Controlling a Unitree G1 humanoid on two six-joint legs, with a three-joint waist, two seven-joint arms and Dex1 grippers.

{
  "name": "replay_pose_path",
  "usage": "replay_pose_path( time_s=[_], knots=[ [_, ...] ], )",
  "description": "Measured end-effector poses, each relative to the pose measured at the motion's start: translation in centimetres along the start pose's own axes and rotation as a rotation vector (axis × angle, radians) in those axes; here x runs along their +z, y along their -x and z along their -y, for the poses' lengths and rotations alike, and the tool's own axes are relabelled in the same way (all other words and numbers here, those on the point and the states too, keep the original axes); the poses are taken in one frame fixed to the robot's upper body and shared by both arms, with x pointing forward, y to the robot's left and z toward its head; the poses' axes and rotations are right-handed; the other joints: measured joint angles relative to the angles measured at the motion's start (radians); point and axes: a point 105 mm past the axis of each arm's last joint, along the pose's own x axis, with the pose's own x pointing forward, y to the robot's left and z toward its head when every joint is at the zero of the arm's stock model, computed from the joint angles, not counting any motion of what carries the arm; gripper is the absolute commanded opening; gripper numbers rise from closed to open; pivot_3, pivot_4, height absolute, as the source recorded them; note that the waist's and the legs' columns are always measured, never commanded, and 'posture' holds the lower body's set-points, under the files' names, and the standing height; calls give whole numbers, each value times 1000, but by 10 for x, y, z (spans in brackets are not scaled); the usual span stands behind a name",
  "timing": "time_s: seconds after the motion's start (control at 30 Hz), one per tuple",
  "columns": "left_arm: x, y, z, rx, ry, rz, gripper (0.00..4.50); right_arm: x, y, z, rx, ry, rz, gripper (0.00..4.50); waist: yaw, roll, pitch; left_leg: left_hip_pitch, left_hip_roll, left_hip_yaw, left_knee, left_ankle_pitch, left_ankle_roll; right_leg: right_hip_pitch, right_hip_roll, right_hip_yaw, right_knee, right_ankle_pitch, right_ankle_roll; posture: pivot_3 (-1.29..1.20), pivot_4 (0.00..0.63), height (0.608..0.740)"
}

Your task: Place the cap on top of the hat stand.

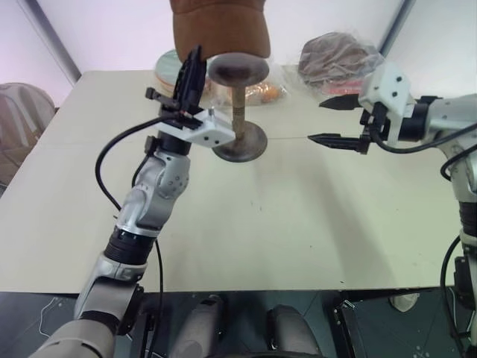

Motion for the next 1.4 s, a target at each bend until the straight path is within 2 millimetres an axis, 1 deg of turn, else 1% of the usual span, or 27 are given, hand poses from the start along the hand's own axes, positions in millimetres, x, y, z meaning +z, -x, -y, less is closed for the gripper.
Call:
replay_pose_path(
  time_s=[0.13,0.23,0.47,0.5,0.6,0.93,1.0,1.03,1.13,1.17,1.2,1.27,1.3,1.4],
  knots=[
    [-3,16,14,-59,23,-20,8,0,0,0,-5,0,0,3507,0,0,0,0,0,0,0,0,0,0,0,0,0,0,0,0,150,740],
    [-3,32,28,-118,43,-37,8,0,0,0,-6,1,1,3507,0,0,0,0,0,0,0,0,0,0,0,0,0,0,0,0,150,740],
    [-4,68,52,-226,74,-54,8,0,-1,0,-3,-2,7,3507,0,0,0,0,0,0,0,0,0,0,0,1,0,0,0,0,150,740],
    [-5,76,58,-254,80,-65,8,1,-2,-1,-1,-3,10,3507,0,0,0,0,0,0,0,0,0,0,0,1,0,0,0,0,150,740],
    [-11,91,65,-299,75,-90,8,1,-3,-1,0,-5,11,3507,0,0,0,0,0,0,0,0,0,0,0,1,0,0,0,0,150,740],
    [-13,104,70,-322,80,-104,8,2,-3,-2,5,-6,10,3507,0,0,0,0,0,0,0,0,0,0,-1,1,0,0,0,0,150,740],
    [-14,105,72,-331,83,-109,699,1,-3,-2,5,-9,9,3507,0,0,0,0,0,0,0,0,0,0,-1,1,0,0,0,0,150,740],
    [-14,106,73,-338,84,-111,916,1,-3,-2,5,-10,8,3507,0,0,0,0,0,0,0,0,0,0,-1,1,0,0,0,0,150,740],
    [-14,114,80,-384,108,-119,2361,1,-3,-3,7,-12,7,3507,0,0,0,0,0,0,0,0,0,0,-1,1,0,0,0,0,150,740],
    [-14,115,81,-392,118,-122,2761,2,-3,-3,7,-11,7,3507,0,0,0,0,0,0,0,0,0,0,-1,1,0,0,0,0,150,740],
    [-14,116,82,-403,128,-121,3382,2,-3,-3,7,-10,8,3507,0,0,0,0,0,0,0,0,0,0,-1,1,0,0,0,0,150,740],
    [-13,117,85,-425,150,-119,4301,3,-3,-3,8,-7,9,3507,1,0,0,0,0,0,0,0,0,0,-1,1,0,0,0,0,150,740],
    [-11,119,88,-453,172,-120,4434,3,-3,-3,9,-6,9,3507,1,0,0,0,0,0,0,0,0,0,-1,1,0,0,0,0,150,740],
    [-3,124,97,-525,232,-104,4434,3,-3,-3,9,-5,10,3507,1,0,0,0,0,0,0,0,0,0,-1,1,0,0,0,0,150,740]
  ],
)
